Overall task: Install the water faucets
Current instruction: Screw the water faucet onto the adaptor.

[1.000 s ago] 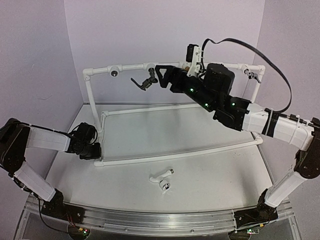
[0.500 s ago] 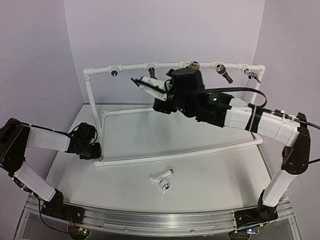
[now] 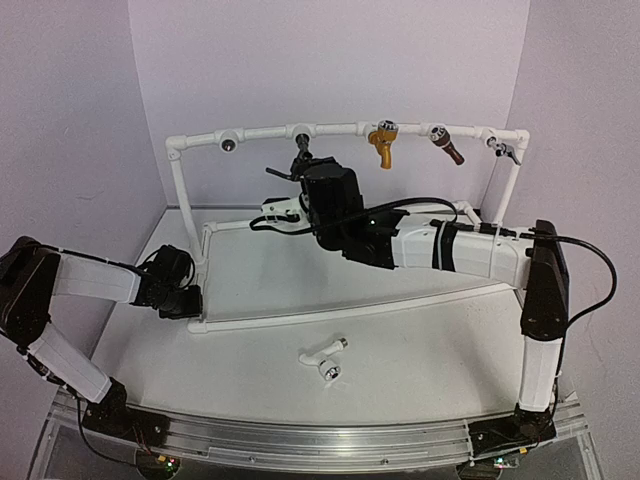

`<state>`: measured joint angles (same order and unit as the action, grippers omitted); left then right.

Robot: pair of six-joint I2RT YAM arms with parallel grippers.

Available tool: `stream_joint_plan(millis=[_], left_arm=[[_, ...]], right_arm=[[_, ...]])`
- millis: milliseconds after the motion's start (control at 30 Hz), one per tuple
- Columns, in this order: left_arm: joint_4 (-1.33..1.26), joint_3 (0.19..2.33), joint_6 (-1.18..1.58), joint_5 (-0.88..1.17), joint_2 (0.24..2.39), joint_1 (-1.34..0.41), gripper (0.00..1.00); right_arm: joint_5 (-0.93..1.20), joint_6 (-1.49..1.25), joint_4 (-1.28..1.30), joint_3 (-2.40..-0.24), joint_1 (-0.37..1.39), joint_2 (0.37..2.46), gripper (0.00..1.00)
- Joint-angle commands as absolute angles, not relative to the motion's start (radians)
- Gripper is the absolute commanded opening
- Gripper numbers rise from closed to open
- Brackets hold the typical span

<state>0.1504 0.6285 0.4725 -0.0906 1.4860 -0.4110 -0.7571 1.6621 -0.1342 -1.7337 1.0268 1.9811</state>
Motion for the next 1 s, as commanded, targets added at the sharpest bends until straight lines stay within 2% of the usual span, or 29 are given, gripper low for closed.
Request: stream_joint_plan(millis=[0,233,367,633,967], left_arm=[[0.087,0.634,0.449,0.151,1.493,-0.469,0.00],[0.087,0.639,0.446,0.156,1.502,-0.468,0.00],[0.089,0.645,0.445,0.157,1.511,-0.468,0.00],[0.093,0.647,0.448,0.155,1.516,-0.469,0.00],[0.092,0.634,0.452,0.153,1.497,-0.468,0.00]], right_arm=[[-0.804,1.761,-0.332,-1.778,1.031,1.930,0.98],[-0.766,1.806,-0.327,-1.545,1.072,1.752,0.98],[-0.726,1.845,-0.318,-1.493,1.106,1.693,0.97],[-0.630,1.896,-0.296,-1.579,1.110,1.745,0.95],[-0.598,2.002,-0.289,-1.751,1.017,1.898,0.92]])
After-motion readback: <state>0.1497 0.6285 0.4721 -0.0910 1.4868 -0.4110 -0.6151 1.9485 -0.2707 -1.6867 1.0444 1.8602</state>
